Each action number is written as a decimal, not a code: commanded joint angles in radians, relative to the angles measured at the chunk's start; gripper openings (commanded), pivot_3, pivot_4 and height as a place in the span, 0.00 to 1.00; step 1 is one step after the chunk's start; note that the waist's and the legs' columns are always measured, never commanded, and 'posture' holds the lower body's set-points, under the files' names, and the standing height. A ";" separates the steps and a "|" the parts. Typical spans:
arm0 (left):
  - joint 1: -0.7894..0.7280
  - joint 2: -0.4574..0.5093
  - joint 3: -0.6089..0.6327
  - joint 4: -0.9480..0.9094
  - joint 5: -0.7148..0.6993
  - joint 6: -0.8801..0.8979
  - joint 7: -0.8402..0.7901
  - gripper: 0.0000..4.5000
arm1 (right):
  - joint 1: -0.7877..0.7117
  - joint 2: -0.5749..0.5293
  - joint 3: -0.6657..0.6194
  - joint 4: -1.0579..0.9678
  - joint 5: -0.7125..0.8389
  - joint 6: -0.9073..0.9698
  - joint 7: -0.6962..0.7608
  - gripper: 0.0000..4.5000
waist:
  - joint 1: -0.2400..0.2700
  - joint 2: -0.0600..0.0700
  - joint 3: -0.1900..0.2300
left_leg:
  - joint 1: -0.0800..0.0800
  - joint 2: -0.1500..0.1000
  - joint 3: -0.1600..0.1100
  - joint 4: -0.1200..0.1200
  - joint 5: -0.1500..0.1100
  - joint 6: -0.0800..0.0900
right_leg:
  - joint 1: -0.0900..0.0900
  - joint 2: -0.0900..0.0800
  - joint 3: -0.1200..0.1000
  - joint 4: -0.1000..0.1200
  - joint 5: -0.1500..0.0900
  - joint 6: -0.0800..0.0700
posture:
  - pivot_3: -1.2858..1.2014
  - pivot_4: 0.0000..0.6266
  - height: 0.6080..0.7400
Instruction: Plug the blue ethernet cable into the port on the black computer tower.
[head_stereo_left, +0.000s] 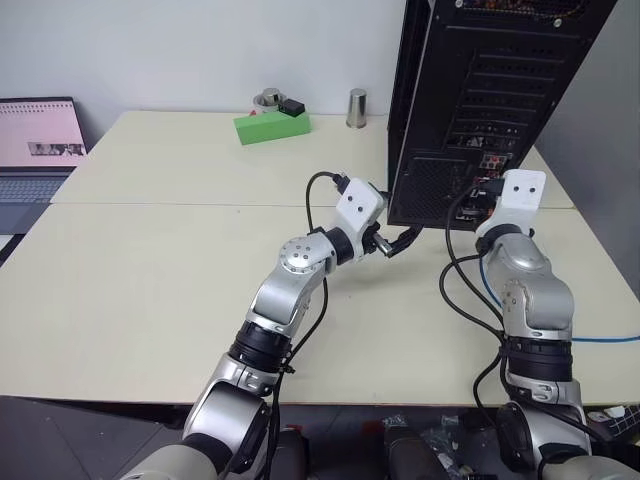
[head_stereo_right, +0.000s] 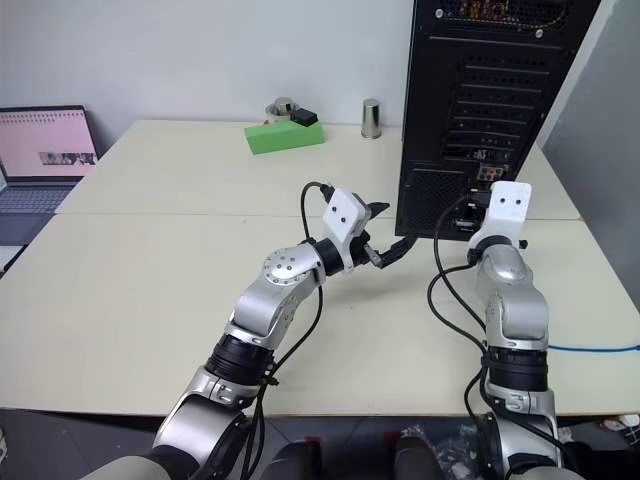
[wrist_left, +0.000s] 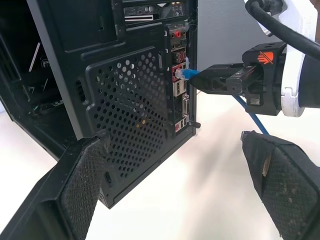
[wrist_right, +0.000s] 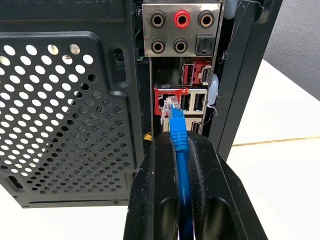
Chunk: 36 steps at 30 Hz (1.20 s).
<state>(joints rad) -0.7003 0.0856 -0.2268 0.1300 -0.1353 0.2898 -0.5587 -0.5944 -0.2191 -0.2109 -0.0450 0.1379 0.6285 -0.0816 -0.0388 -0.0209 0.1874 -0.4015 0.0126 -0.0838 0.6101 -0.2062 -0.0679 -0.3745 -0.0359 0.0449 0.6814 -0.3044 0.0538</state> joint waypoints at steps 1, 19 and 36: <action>-0.018 -0.004 0.019 -0.015 -0.006 -0.024 -0.001 0.99 | -0.041 -0.008 -0.005 -0.013 0.000 -0.021 0.007 0.00 | -0.003 0.000 0.000 | 0.000 0.000 0.000 0.000 0.000 0.000 | 0.000 0.000 0.000 0.000 0.000 0.000 | 0.52 0.24 1.00; -0.017 -0.004 0.017 -0.010 -0.002 -0.028 0.001 0.99 | -0.057 -0.037 0.037 -0.009 -0.016 -0.003 0.067 0.00 | -0.018 0.000 0.000 | 0.000 0.000 0.000 0.000 0.000 0.000 | 0.000 0.000 0.001 0.000 0.000 0.000 | 0.52 0.24 1.00; -0.022 -0.005 0.016 0.000 -0.001 -0.034 0.002 0.99 | -0.090 0.052 -0.056 -0.009 0.048 0.051 0.013 0.00 | -0.018 0.000 0.000 | 0.000 0.000 0.001 0.000 0.000 0.000 | -0.001 0.000 0.001 0.000 0.000 0.000 | 0.52 0.24 1.00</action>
<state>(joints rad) -0.7005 0.0848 -0.2269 0.1554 -0.1329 0.2754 -0.5575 -0.6440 -0.1876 -0.2363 -0.0197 0.1456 0.6661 -0.0476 -0.0565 -0.0208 0.1875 -0.4013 0.0129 -0.0832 0.6098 -0.2062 -0.0679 -0.3750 -0.0358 0.0458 0.6816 -0.3043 0.0540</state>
